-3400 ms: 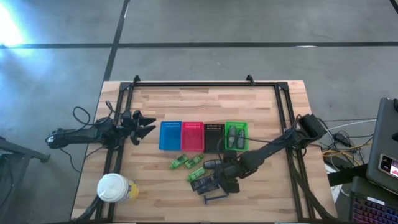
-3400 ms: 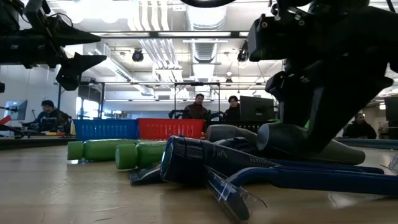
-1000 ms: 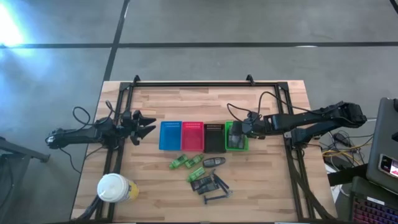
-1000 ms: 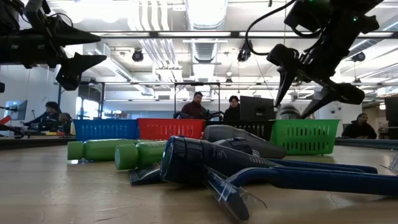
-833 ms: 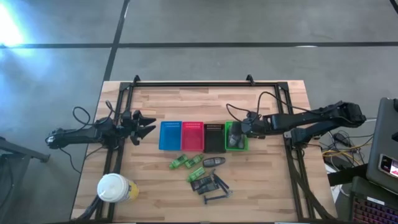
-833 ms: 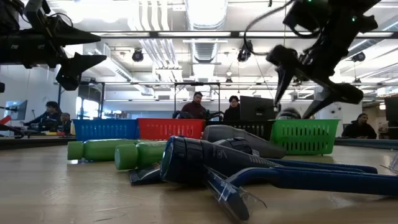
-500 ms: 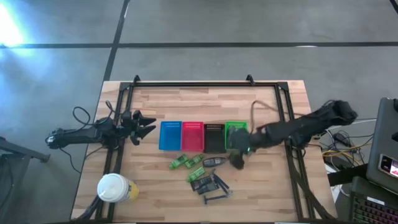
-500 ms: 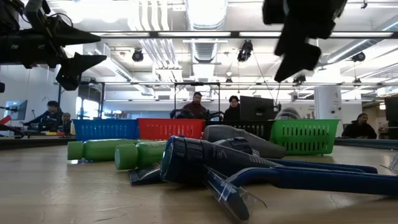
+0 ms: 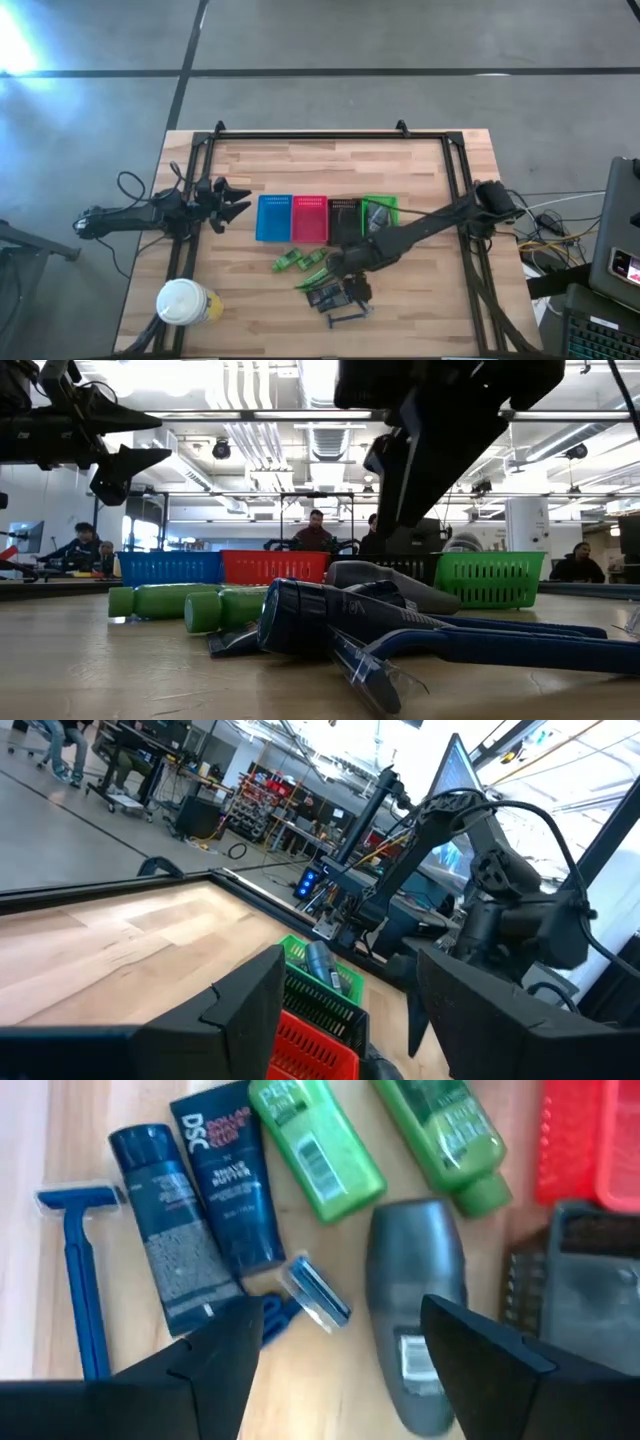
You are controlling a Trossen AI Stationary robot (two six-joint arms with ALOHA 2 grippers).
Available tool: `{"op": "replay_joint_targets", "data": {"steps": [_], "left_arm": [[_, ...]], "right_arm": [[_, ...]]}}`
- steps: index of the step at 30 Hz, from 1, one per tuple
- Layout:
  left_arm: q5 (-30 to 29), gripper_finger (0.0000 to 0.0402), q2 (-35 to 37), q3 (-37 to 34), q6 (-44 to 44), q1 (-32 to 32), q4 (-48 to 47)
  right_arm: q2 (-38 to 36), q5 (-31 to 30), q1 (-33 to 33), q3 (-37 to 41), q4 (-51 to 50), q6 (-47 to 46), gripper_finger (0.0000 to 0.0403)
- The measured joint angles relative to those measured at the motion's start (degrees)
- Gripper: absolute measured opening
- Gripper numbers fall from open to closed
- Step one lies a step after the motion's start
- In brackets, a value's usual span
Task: Pick & Place Travel size toiletries
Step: Put the deodorant into the green bin
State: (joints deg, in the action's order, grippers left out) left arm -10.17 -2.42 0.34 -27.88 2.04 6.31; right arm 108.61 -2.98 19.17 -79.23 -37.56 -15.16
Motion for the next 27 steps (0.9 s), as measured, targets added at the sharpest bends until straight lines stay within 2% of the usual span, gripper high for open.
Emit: {"op": "replay_joint_targets", "data": {"steps": [11, 15, 27], "left_arm": [[0.0, 0.0234, 0.0, 0.0, 0.0, 0.0, 0.04], [0.0, 0.0234, 0.0, 0.0, 0.0, 0.02, 0.02], [0.0, 0.0234, 0.0, 0.0, 1.32, 0.02, 0.0]], "right_arm": [[5.78, -1.26, -3.12, -2.32, 0.13, 2.15, 0.0239], [6.52, -3.09, -3.1, -3.19, -3.67, 2.28, 0.0256], [8.42, -4.42, -2.94, -2.03, -3.6, 6.23, 0.0323]]}}
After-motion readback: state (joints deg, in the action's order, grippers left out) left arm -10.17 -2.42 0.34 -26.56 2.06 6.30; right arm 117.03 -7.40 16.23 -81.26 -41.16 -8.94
